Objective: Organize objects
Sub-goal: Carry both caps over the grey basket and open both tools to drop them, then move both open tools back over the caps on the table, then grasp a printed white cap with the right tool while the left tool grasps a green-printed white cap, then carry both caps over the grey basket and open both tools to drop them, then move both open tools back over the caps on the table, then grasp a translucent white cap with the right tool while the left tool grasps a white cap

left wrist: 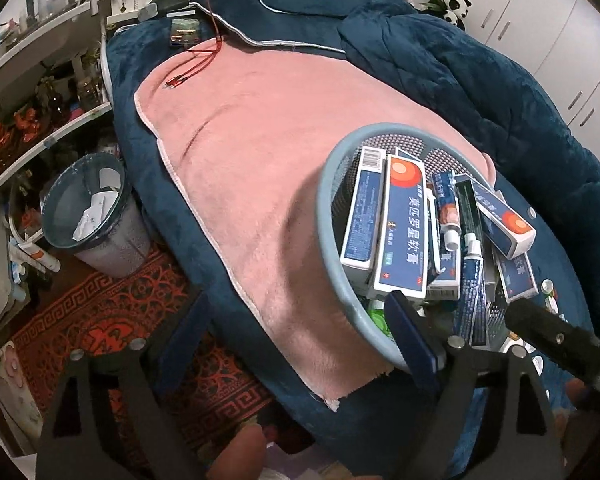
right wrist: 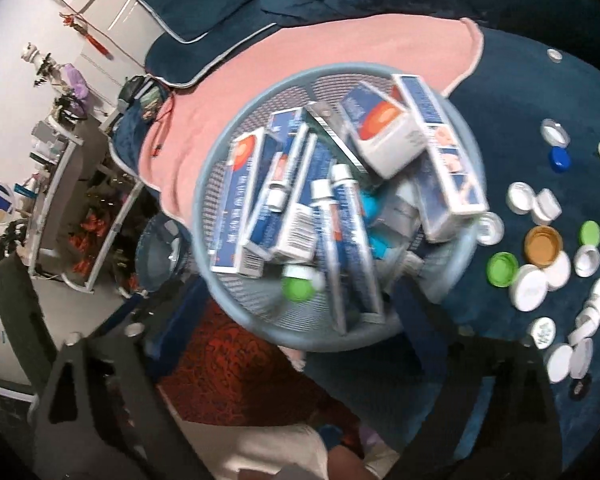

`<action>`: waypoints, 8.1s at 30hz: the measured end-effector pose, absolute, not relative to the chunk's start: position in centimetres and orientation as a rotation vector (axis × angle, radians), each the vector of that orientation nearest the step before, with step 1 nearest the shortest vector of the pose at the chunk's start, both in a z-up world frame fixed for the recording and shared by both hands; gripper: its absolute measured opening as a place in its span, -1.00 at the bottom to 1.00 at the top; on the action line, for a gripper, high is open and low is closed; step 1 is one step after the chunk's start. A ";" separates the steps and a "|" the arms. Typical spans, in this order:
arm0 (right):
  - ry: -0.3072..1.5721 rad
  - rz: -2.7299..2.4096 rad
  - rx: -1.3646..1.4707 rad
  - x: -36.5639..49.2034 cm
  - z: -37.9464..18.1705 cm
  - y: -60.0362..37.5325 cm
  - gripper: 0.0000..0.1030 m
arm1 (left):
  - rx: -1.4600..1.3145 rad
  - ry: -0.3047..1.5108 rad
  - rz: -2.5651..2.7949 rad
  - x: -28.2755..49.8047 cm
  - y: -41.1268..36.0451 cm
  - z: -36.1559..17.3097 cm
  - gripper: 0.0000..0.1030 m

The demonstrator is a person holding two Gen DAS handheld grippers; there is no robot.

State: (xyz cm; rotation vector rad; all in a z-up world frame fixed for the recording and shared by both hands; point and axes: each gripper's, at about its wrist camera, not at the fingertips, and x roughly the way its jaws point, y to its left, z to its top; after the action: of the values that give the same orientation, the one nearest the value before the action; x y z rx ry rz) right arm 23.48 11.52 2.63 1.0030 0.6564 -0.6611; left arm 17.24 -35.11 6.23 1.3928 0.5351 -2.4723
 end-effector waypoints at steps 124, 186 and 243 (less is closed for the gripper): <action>0.592 -0.995 1.034 1.4 -3.2 12.1 -0.40 | 1.648 0.136 -2.926 15.5 -13.2 6.4 -0.40; 0.737 -0.887 0.913 13.2 0.4 12.7 0.99 | 1.431 0.164 -2.655 16.4 -25.6 7.7 0.92; 0.880 -0.948 1.061 1.1 -9.5 11.9 0.96 | 1.939 -0.242 -2.822 14.6 -6.1 -2.2 -0.19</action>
State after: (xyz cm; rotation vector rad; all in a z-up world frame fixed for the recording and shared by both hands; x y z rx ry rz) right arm 1.14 11.85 -9.51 1.0612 0.8802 -0.9475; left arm 14.60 -6.12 -2.25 1.9386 -0.2415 -2.8224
